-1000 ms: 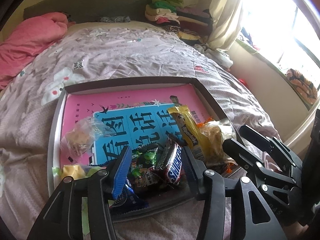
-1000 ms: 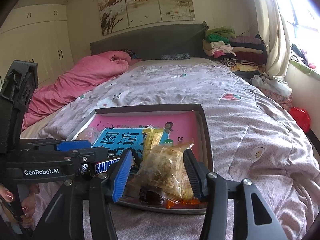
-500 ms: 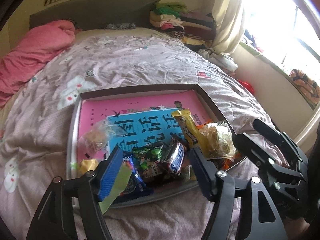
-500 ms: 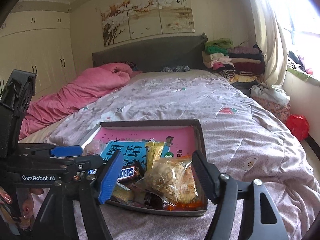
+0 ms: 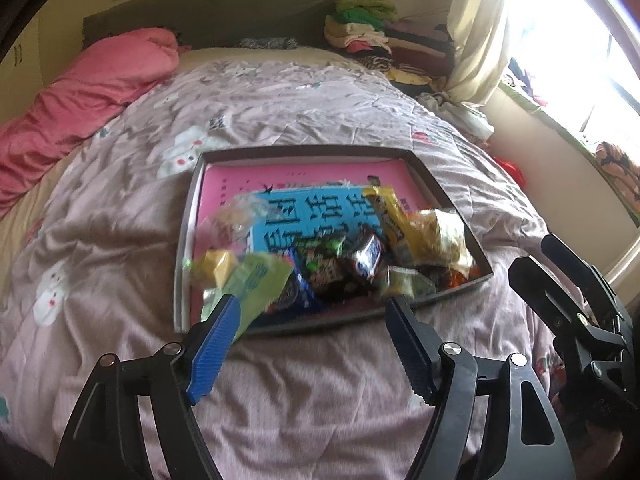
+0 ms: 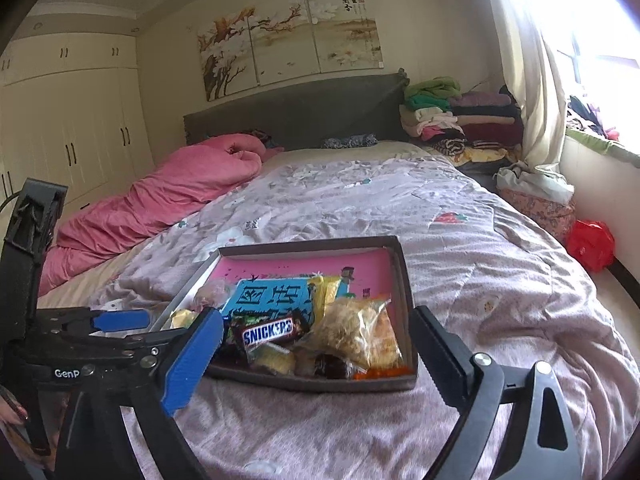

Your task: Organize snacks

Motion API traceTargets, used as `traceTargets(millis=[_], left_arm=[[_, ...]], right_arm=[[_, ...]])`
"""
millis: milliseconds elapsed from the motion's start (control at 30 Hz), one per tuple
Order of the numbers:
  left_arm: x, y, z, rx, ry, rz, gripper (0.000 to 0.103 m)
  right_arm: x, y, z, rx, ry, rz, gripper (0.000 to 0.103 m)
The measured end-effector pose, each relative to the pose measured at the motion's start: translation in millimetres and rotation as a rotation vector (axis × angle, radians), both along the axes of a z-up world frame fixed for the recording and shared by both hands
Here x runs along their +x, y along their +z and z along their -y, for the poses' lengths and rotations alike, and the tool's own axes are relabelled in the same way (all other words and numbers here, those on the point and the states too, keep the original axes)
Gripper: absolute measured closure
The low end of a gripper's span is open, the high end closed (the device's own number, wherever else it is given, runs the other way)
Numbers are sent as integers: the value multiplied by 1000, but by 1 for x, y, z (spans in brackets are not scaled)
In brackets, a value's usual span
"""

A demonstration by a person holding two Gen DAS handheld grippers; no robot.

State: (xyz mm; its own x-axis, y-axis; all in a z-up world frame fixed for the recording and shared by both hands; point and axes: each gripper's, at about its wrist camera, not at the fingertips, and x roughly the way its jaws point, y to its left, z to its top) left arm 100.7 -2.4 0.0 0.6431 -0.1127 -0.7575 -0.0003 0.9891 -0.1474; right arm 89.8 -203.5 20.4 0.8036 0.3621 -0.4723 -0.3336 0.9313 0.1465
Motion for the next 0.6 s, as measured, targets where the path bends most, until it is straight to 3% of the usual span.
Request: traceTargets(millis=[233, 600], left_arm=[[-19, -2, -3, 14, 16, -7, 26], [-37, 5, -7, 7, 31, 25, 24]], right_arm=[[-14, -6, 1, -16, -12, -38, 5], [-32, 0, -1, -40, -13, 2, 2]])
